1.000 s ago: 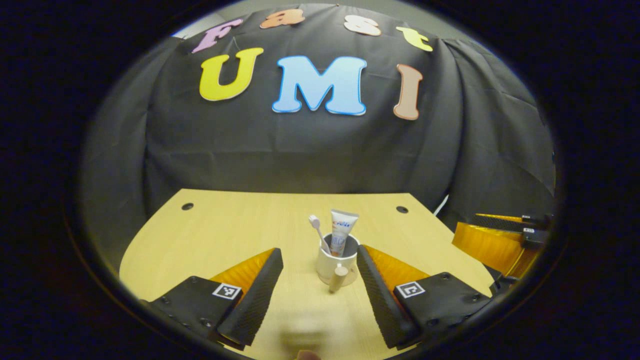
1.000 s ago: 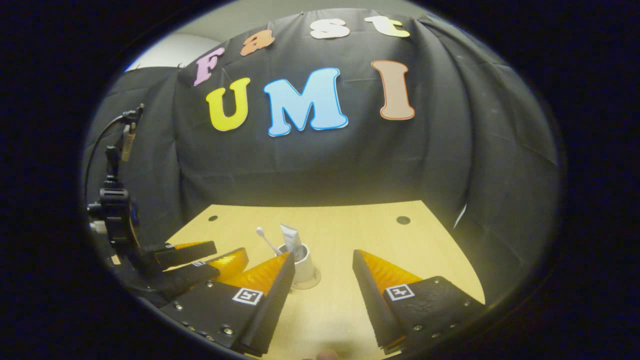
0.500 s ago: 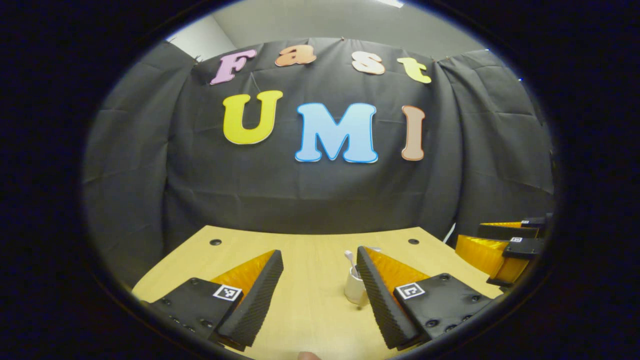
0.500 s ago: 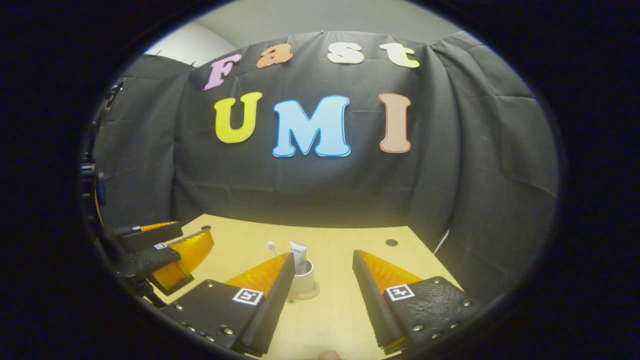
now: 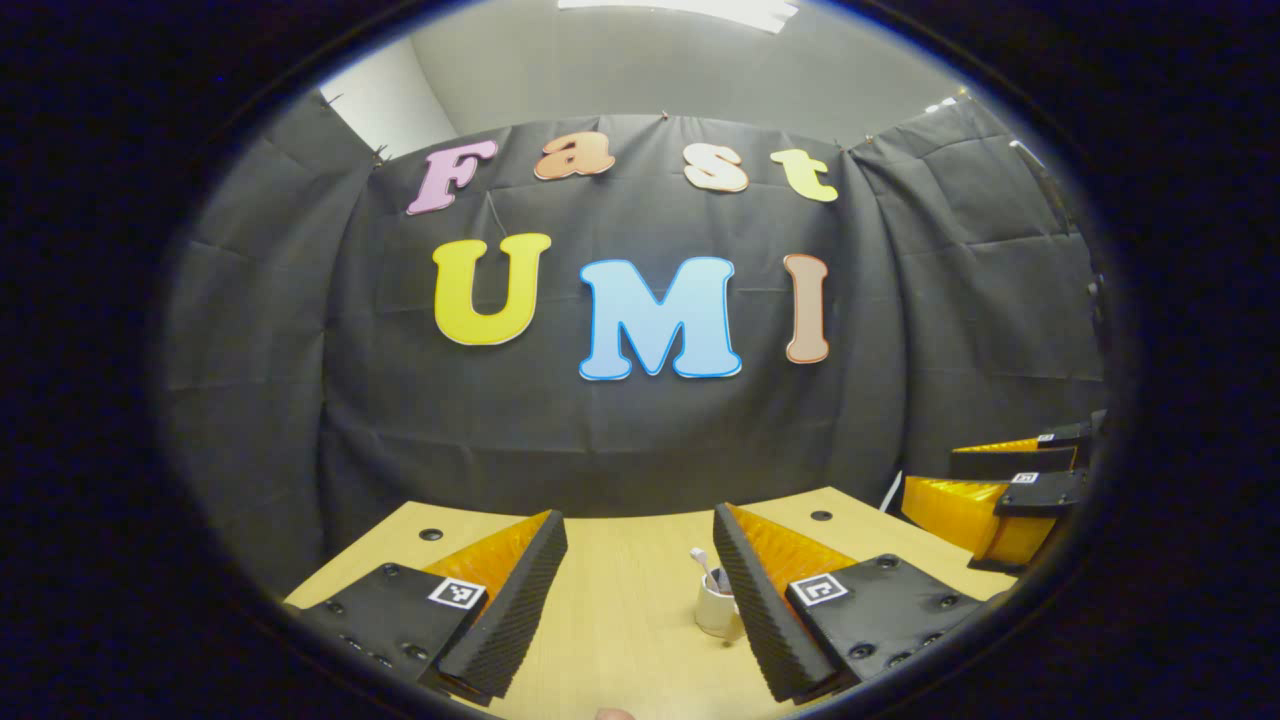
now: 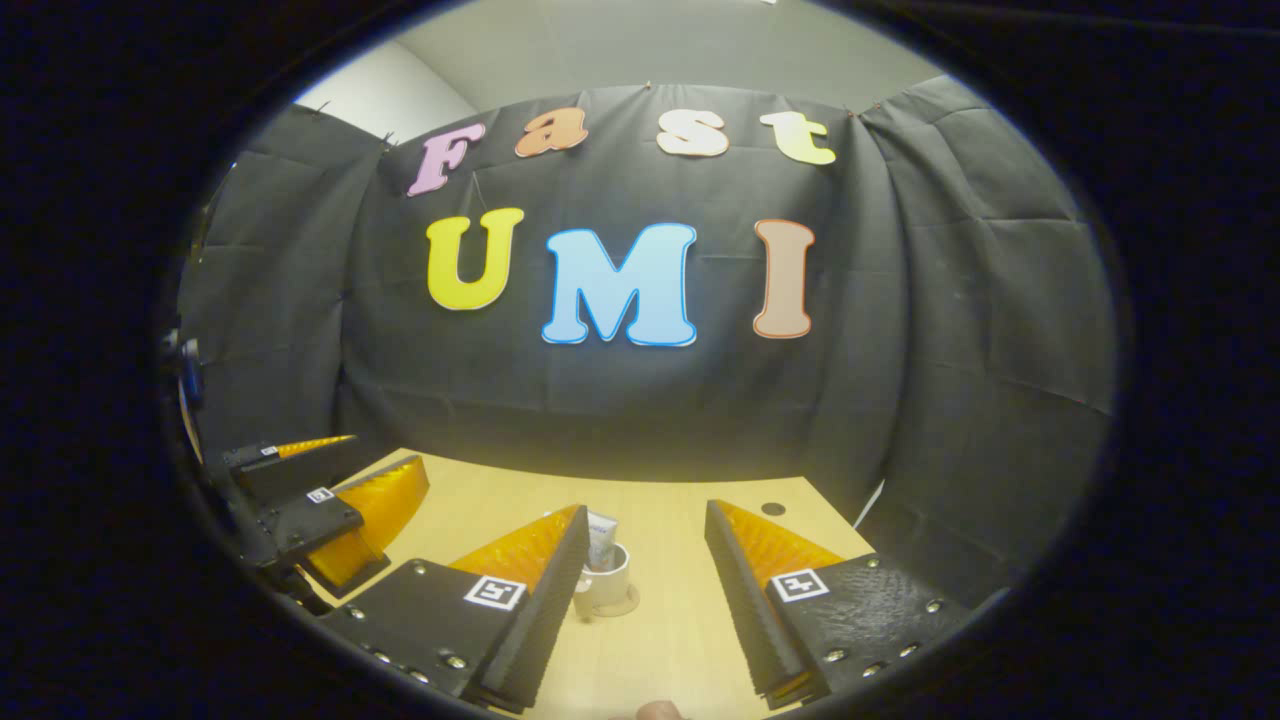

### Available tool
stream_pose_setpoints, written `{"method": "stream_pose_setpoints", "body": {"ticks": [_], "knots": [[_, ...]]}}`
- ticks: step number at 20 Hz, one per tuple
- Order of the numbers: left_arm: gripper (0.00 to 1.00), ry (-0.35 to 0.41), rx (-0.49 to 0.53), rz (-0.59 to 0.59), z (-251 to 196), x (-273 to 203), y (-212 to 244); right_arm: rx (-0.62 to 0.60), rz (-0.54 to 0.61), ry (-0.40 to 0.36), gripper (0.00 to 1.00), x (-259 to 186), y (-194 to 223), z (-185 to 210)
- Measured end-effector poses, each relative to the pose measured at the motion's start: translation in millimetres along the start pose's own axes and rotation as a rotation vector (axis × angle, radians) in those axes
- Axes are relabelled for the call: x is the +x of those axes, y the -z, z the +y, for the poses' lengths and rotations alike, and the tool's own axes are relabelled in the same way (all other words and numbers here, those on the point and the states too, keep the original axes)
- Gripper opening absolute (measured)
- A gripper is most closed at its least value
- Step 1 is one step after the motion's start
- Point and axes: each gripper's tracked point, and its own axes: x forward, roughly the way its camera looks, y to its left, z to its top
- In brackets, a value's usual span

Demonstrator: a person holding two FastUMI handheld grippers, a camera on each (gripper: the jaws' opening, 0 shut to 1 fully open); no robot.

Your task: Put the toothbrush and toothpaste on the desktop into the cup, then pick up the cup and place it on the coaster on the desktop.

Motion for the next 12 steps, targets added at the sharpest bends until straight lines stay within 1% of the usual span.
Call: {"method": "stream_pose_setpoints", "body": {"ticks": [3,5,10,11,12], "knots": [[0.93,-0.005,0.007,-0.010,-10,1,-4,0.012,-0.012,0.003,0.74,1,-4,-13],[0.93,-0.021,0.015,-0.018,-16,2,-7,0.016,-0.004,-0.004,0.74,2,-1,-23],[0.93,-0.083,0.028,-0.038,-36,2,-9,0.039,0.009,-0.060,0.74,-1,1,-42],[0.96,-0.088,0.023,-0.038,-40,2,-8,0.048,0.003,-0.067,0.74,-2,0,-47],[0.96,-0.093,0.019,-0.039,-44,2,-8,0.051,-0.008,-0.070,0.74,-2,0,-53]]}}
